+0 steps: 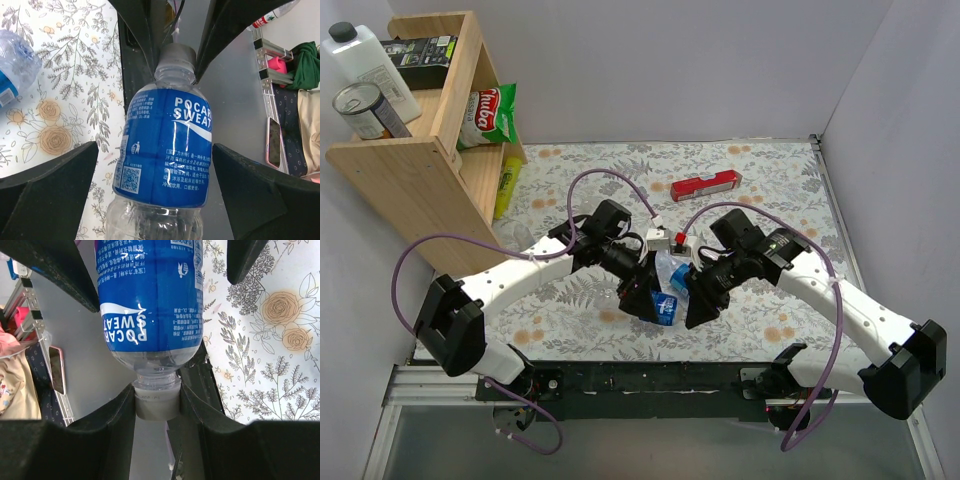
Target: Unscrew the bottle caps
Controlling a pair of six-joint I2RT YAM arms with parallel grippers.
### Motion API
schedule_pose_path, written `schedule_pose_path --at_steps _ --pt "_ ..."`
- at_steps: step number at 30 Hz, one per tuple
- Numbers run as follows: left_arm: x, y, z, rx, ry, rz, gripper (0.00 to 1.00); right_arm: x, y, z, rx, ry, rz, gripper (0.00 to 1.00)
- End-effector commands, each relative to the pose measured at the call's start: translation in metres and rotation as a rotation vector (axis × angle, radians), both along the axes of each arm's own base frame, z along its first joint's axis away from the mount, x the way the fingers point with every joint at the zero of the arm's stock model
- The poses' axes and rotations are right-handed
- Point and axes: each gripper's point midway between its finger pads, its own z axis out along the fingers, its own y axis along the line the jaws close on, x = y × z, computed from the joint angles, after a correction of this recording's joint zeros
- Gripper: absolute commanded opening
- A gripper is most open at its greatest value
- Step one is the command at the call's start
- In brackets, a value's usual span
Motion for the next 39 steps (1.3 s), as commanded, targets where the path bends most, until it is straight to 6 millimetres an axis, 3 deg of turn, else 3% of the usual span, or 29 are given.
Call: schedule_pose_path --at_steps 1,3,5,6,14,19,21,23,26,28,29,34,35,39 --pt "-0.009 0.000 0.014 -0.032 -0.002 -0.045 0.98 0.009 0.011 0.029 0.101 -0.054 0.024 0.01" --pt "-0.013 -0.002 0.011 -0.028 0.008 -0.060 0.96 0.011 0.013 0.031 0.115 -0.054 0.025 0.01" --pt "-0.016 -0.003 0.008 -0.022 0.013 -0.069 0.85 0.013 0.016 0.036 0.140 -0.062 0.026 0.01" --pt "-0.018 -0.004 0.007 -0.018 0.015 -0.078 0.74 0.015 0.016 0.037 0.142 -0.065 0.022 0.01" --pt "-0.025 -0.010 0.010 -0.053 0.014 -0.117 0.47 0.030 0.011 0.044 0.168 -0.125 -0.042 0.01" --pt "-0.031 -0.014 0.014 -0.104 0.031 -0.149 0.28 0.050 0.008 0.052 0.183 -0.203 -0.122 0.01" --pt "-0.030 -0.015 0.014 -0.111 0.029 -0.142 0.21 0.058 0.005 0.053 0.181 -0.223 -0.165 0.18" --pt "-0.024 -0.018 0.011 -0.104 0.009 -0.114 0.14 0.070 0.000 0.056 0.180 -0.243 -0.225 0.34" --pt "-0.016 -0.022 0.005 -0.096 -0.021 -0.062 0.08 0.086 -0.004 0.061 0.205 -0.254 -0.291 0.50" --pt "-0.009 -0.025 0.003 -0.090 -0.044 -0.007 0.07 0.093 -0.004 0.066 0.230 -0.266 -0.303 0.55" --pt "0.002 -0.029 0.002 -0.091 -0.084 0.042 0.06 0.097 -0.004 0.068 0.235 -0.250 -0.331 0.62" --pt "0.035 -0.029 0.004 -0.078 -0.179 0.272 0.05 0.126 -0.007 0.084 0.272 -0.289 -0.482 0.69" --pt "0.055 -0.030 0.010 -0.096 -0.237 0.366 0.04 0.131 -0.008 0.087 0.270 -0.299 -0.523 0.69" --pt "0.087 -0.021 0.028 -0.148 -0.289 0.613 0.04 0.157 -0.012 0.095 0.343 -0.260 -0.794 0.69"
